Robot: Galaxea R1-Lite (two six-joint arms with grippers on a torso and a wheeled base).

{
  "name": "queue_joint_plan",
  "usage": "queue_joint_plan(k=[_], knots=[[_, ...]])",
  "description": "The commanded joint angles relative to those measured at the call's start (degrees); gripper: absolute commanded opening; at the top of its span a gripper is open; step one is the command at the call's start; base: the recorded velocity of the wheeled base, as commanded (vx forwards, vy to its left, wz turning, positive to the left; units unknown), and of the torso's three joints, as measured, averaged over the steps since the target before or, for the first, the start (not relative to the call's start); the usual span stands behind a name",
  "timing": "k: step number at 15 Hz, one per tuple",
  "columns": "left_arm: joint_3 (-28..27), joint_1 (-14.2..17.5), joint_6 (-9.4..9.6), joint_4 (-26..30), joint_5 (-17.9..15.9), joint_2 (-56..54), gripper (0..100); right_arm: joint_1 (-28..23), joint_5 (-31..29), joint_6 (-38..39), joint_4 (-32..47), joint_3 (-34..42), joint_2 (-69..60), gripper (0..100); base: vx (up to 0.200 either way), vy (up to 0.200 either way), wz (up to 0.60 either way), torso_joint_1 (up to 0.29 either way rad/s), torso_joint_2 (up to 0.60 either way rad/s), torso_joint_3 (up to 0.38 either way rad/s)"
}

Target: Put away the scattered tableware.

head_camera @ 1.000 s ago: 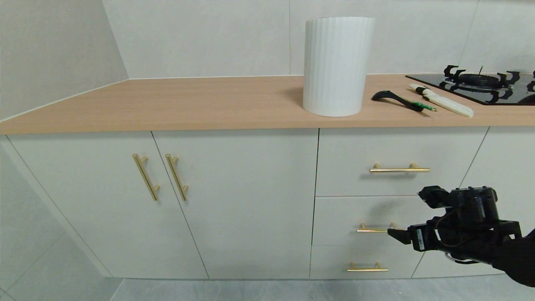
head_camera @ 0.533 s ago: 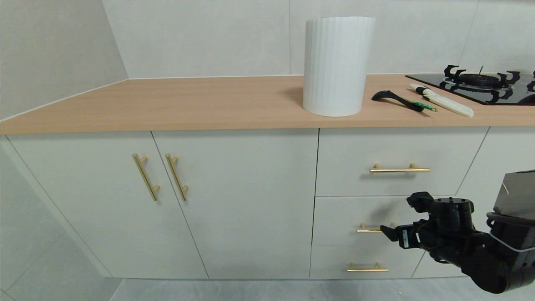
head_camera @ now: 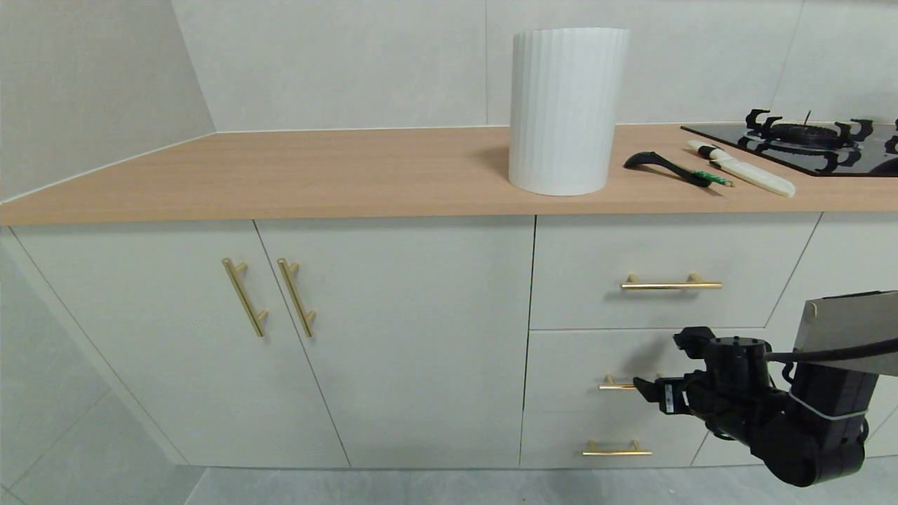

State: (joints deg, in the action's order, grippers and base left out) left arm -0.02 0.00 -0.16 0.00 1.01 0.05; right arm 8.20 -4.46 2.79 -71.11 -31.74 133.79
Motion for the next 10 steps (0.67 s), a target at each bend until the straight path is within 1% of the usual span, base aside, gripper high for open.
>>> queue_joint_plan(k=[1,3,6,8,10], knots=[[0.0,0.0,-0.02,0.0,0.0,0.0,100,0.0,-0.7,-0.1,-2.6,-0.5,3.2,100,0.000,0.000,0.00,0.000,0.00,0.000],[0.0,0.0,-0.02,0.0,0.0,0.0,100,0.0,-2.4,-0.1,-4.4,-1.9,5.7,100,0.000,0.000,0.00,0.000,0.00,0.000],[0.0,0.0,-0.02,0.0,0.0,0.0,100,0.0,-2.9,0.1,-4.6,-3.6,7.3,100,0.000,0.000,0.00,0.000,0.00,0.000],[0.0,0.0,-0.02,0.0,0.0,0.0,100,0.0,-4.2,0.0,-4.9,-3.8,8.2,100,0.000,0.000,0.00,0.000,0.00,0.000],[0.0,0.0,-0.02,0.0,0.0,0.0,100,0.0,-4.3,-0.2,-5.1,-3.7,8.7,100,0.000,0.000,0.00,0.000,0.00,0.000]])
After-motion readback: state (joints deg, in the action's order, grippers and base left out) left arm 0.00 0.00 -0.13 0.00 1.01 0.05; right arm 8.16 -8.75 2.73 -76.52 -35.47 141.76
